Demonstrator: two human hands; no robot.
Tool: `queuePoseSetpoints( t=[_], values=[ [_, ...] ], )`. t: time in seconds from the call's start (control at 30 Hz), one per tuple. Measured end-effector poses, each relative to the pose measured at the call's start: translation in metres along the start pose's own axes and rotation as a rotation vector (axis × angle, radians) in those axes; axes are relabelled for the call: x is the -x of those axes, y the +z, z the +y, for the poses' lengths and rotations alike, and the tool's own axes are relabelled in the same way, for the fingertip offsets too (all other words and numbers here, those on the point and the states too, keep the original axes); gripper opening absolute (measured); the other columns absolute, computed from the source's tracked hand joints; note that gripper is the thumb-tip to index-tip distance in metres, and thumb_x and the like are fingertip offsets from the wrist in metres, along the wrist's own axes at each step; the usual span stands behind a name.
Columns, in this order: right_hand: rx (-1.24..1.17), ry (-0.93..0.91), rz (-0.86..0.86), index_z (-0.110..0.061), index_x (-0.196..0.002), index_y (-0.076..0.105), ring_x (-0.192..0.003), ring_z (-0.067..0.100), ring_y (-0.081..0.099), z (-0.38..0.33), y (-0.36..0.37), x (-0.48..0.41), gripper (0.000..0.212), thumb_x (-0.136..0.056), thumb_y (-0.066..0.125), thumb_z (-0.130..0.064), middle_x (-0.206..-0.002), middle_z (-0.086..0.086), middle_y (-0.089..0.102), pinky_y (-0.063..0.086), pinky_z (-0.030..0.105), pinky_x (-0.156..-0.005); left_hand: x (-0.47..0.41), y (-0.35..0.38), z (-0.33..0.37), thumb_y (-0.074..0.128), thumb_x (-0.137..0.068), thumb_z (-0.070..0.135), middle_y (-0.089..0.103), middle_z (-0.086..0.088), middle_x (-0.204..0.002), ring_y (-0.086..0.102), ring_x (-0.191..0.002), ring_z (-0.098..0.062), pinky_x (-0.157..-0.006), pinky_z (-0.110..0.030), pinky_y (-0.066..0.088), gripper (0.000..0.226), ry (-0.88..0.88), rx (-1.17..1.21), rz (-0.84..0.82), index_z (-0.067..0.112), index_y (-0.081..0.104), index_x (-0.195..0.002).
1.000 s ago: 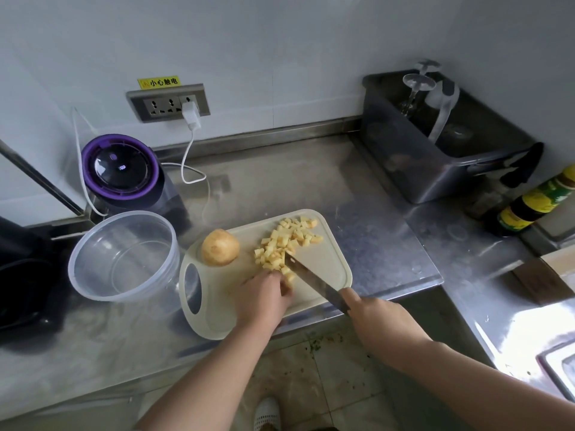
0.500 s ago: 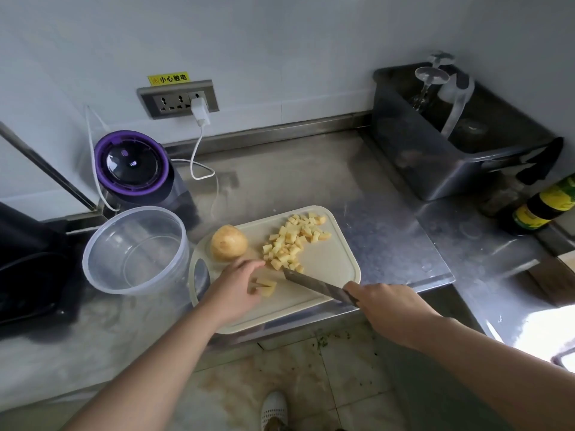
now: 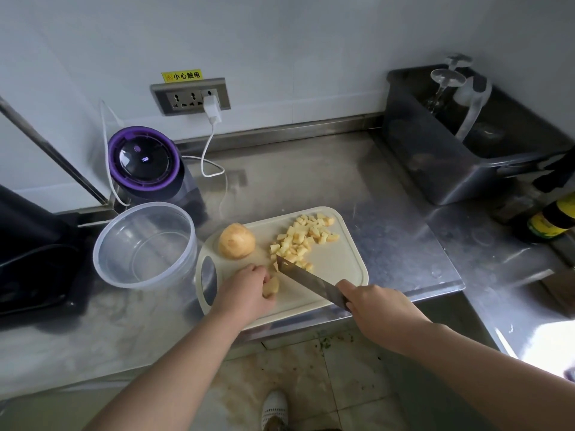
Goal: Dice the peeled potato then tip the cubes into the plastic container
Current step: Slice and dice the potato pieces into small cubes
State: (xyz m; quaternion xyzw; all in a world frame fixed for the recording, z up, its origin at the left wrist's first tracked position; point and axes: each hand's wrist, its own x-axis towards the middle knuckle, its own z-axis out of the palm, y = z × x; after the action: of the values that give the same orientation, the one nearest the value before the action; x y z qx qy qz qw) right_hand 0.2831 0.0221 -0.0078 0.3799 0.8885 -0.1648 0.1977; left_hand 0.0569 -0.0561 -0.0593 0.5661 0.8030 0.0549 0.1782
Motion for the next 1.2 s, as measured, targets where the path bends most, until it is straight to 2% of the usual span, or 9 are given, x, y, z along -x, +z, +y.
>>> queuePoseSetpoints(
  t=[0.13, 0.23, 0.33, 0.47, 0.57, 0.8, 0.93, 1.07, 1.2],
  values=[
    [0.005, 0.0, -0.026, -0.027, -0.117, 0.034, -0.076, 0.019, 0.064, -0.009, -0.001, -0.002, 0.033, -0.096, 0.044, -0.004, -0.092, 0.002, 0.061, 0.059, 0.035, -0.071, 0.013, 0.013, 0.0, 0.06, -0.087, 0.042, 0.057, 0.008, -0.11, 0.056, -0.097, -0.012, -0.069, -0.021, 0.038, 0.03, -0.124, 0.055, 0.142, 0.023, 0.058, -0.11],
    [-0.004, 0.003, -0.056, -0.026, -0.116, 0.035, -0.084, 0.023, 0.065, -0.018, -0.003, -0.003, 0.032, -0.095, 0.042, -0.003, -0.097, 0.004, 0.062, 0.059, 0.037, -0.074, 0.016, 0.021, -0.003, 0.069, -0.083, 0.037, 0.054, 0.006, -0.116, 0.055, -0.101, -0.014, -0.083, -0.026, 0.048, 0.039, -0.174, 0.233, 0.159, 0.021, 0.06, -0.117],
    [-0.025, -0.002, -0.07, -0.026, -0.116, 0.035, -0.081, 0.02, 0.064, -0.026, -0.002, -0.003, 0.034, -0.095, 0.042, 0.0, -0.096, 0.004, 0.061, 0.058, 0.035, -0.072, 0.015, 0.024, -0.004, 0.075, -0.08, 0.028, 0.055, 0.003, -0.115, 0.056, -0.102, -0.016, -0.091, -0.03, 0.048, 0.04, -0.205, 0.335, 0.155, 0.018, 0.063, -0.117],
    [-0.02, -0.021, -0.073, -0.024, -0.121, 0.035, -0.073, 0.015, 0.06, -0.034, 0.002, -0.006, 0.037, -0.095, 0.044, -0.001, -0.09, 0.001, 0.059, 0.054, 0.03, -0.066, 0.014, 0.026, -0.002, 0.075, -0.079, 0.023, 0.059, 0.002, -0.111, 0.059, -0.095, -0.016, -0.087, -0.032, 0.051, 0.037, -0.226, 0.384, 0.165, 0.016, 0.066, -0.114],
    [-0.031, -0.041, -0.085, -0.024, -0.121, 0.034, -0.063, 0.01, 0.05, -0.037, 0.002, -0.005, 0.036, -0.095, 0.043, 0.0, -0.085, 0.001, 0.056, 0.044, 0.024, -0.056, 0.013, 0.027, -0.001, 0.076, -0.078, 0.024, 0.06, 0.002, -0.108, 0.06, -0.093, -0.016, -0.085, -0.033, 0.052, 0.036, -0.236, 0.381, 0.18, 0.017, 0.066, -0.111],
    [-0.013, -0.037, -0.09, -0.022, -0.121, 0.035, -0.071, 0.017, 0.06, -0.037, -0.005, -0.004, 0.038, -0.092, 0.043, 0.002, -0.087, 0.002, 0.059, 0.053, 0.031, -0.063, 0.014, 0.027, 0.003, 0.075, -0.078, 0.026, 0.067, 0.007, -0.098, 0.062, -0.088, -0.012, -0.079, -0.031, 0.054, 0.026, -0.252, 0.385, 0.216, 0.019, 0.066, -0.101],
    [-0.019, -0.044, -0.025, -0.02, -0.123, 0.032, -0.056, 0.014, 0.047, -0.042, -0.007, 0.0, 0.039, -0.092, 0.041, 0.001, -0.073, -0.003, 0.047, 0.043, 0.028, -0.054, 0.016, 0.028, 0.004, 0.074, -0.078, 0.032, 0.065, 0.008, -0.097, 0.062, -0.09, -0.014, -0.077, -0.03, 0.052, 0.026, -0.269, 0.372, 0.242, 0.02, 0.067, -0.1],
    [-0.012, -0.081, -0.045, -0.02, -0.123, 0.034, -0.071, 0.021, 0.06, -0.052, -0.003, 0.006, 0.041, -0.09, 0.042, 0.003, -0.089, 0.002, 0.06, 0.05, 0.034, -0.064, 0.017, 0.028, 0.004, 0.072, -0.078, 0.029, 0.066, 0.005, -0.089, 0.064, -0.085, -0.016, -0.071, -0.028, 0.052, 0.019, -0.279, 0.357, 0.257, 0.017, 0.069, -0.092],
    [-0.021, -0.069, -0.048, -0.02, -0.124, 0.035, -0.074, 0.023, 0.061, -0.055, 0.001, 0.006, 0.044, -0.088, 0.042, 0.005, -0.092, 0.004, 0.06, 0.046, 0.032, -0.061, 0.018, 0.026, 0.004, 0.069, -0.082, 0.029, 0.065, 0.006, -0.087, 0.062, -0.082, -0.015, -0.069, -0.027, 0.049, 0.014, -0.281, 0.321, 0.244, 0.018, 0.067, -0.09]
  ],
)
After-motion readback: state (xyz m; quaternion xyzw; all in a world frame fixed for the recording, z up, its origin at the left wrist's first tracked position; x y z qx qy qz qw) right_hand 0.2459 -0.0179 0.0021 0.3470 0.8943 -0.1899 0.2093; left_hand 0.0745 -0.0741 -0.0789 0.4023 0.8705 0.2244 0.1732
